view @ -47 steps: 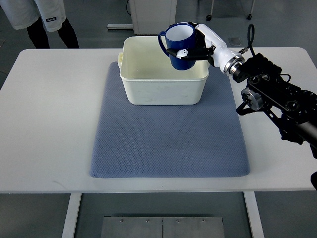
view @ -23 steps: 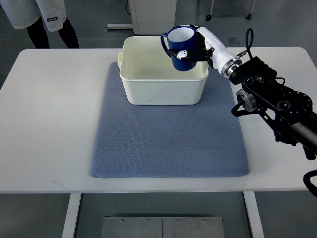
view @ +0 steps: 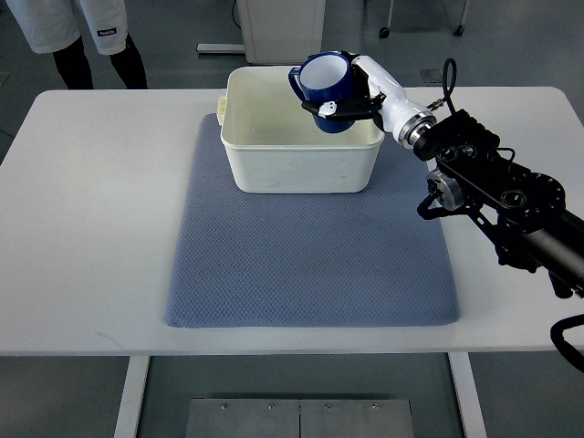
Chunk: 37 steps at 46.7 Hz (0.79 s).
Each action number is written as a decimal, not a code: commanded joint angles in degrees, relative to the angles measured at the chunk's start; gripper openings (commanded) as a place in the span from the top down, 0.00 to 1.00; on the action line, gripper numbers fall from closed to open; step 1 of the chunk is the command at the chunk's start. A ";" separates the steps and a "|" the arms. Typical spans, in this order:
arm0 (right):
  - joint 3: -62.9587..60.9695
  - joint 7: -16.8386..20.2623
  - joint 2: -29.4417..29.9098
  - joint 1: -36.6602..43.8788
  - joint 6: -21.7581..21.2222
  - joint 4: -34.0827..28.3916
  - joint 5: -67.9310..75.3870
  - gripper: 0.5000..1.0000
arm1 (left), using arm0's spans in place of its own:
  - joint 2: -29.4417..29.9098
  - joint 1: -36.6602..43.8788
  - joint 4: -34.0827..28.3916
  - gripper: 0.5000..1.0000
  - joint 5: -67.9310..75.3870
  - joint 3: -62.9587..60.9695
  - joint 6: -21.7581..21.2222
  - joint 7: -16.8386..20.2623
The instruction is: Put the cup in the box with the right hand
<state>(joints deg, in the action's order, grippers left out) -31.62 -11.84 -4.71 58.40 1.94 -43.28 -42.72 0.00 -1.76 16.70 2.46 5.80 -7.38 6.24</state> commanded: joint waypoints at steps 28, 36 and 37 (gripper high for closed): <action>-1.16 0.15 -1.26 -0.31 -0.01 -0.57 1.94 0.02 | 0.00 0.00 0.00 0.00 0.00 0.00 0.00 0.00; -4.50 0.77 -3.55 -0.22 -0.53 -0.75 2.64 0.01 | 0.00 0.00 0.00 0.00 0.00 0.00 0.00 0.00; -4.94 0.94 -3.81 -0.22 -0.71 -0.75 2.64 0.01 | 0.00 0.00 0.00 0.00 0.00 0.00 0.00 0.00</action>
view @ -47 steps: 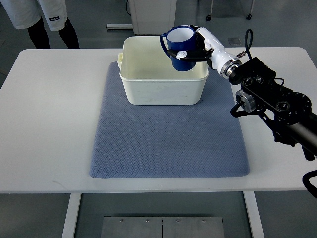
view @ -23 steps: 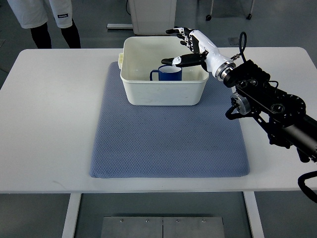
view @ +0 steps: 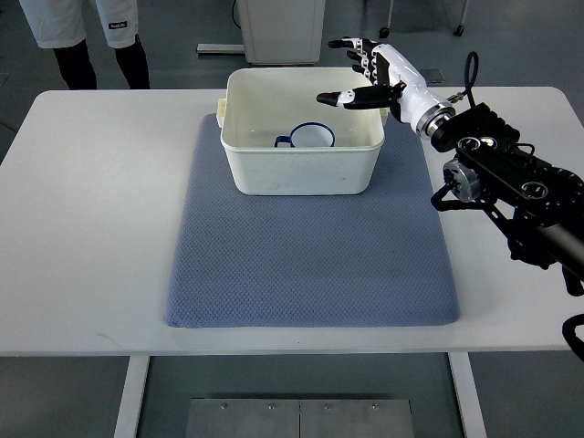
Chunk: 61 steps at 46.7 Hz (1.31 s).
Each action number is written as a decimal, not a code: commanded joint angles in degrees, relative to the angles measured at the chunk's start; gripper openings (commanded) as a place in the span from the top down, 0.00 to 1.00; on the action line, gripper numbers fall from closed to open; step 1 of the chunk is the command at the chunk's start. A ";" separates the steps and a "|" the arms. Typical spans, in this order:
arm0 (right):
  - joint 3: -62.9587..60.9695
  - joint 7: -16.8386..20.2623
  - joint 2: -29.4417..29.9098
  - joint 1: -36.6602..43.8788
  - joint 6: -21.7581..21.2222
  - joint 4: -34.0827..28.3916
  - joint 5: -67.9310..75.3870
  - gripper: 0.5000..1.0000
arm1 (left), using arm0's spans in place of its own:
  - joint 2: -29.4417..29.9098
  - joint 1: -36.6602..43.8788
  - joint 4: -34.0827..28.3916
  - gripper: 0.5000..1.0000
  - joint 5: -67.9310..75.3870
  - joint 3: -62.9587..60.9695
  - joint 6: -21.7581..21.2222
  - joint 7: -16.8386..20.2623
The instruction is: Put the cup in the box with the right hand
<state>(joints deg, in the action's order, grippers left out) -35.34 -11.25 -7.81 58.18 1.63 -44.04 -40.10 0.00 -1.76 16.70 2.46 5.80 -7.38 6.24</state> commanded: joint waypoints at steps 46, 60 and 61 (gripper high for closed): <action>-34.71 11.16 1.13 -13.88 -6.47 -0.08 0.90 0.00 | 0.00 0.00 0.00 0.00 0.00 0.00 0.00 0.00; -41.04 11.61 5.43 -17.23 -5.85 -0.08 0.99 0.00 | 0.00 0.00 0.00 0.00 0.00 0.00 0.00 0.00; -41.04 11.34 5.52 -17.58 -5.85 0.00 0.99 0.00 | 0.00 0.00 0.00 0.00 0.00 0.00 0.00 0.00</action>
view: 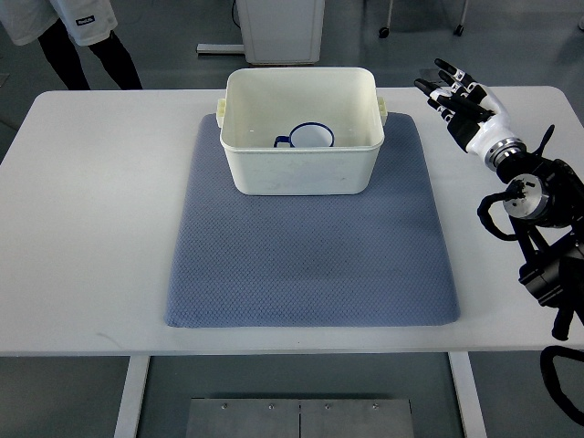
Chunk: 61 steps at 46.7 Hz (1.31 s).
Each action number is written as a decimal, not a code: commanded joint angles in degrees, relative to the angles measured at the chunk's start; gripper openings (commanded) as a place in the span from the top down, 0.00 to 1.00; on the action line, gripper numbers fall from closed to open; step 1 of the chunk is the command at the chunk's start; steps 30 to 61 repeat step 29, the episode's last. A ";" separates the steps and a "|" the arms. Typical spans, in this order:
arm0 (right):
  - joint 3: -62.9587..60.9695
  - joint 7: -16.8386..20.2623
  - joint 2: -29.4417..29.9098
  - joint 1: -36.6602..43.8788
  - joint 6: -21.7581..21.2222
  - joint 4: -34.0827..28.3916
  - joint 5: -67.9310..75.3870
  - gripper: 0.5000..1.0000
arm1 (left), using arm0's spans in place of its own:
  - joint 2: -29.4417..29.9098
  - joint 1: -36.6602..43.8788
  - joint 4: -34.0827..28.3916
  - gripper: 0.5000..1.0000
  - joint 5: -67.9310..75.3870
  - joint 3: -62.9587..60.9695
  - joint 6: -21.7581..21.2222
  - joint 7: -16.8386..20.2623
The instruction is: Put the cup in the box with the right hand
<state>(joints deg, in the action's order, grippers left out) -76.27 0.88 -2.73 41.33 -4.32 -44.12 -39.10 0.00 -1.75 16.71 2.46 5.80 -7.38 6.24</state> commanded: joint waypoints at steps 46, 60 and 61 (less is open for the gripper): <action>-4.15 -3.07 2.73 -4.15 0.19 0.00 0.17 0.00 | 0.00 -0.01 -0.01 0.00 0.00 0.00 0.00 0.00; -4.15 -3.07 2.73 -4.15 0.19 0.00 0.17 0.00 | 0.00 -0.01 -0.01 0.00 0.00 0.00 0.00 0.00; -4.15 -3.07 2.73 -4.15 0.19 0.00 0.17 0.00 | 0.00 -0.01 -0.01 0.00 0.00 0.00 0.00 0.00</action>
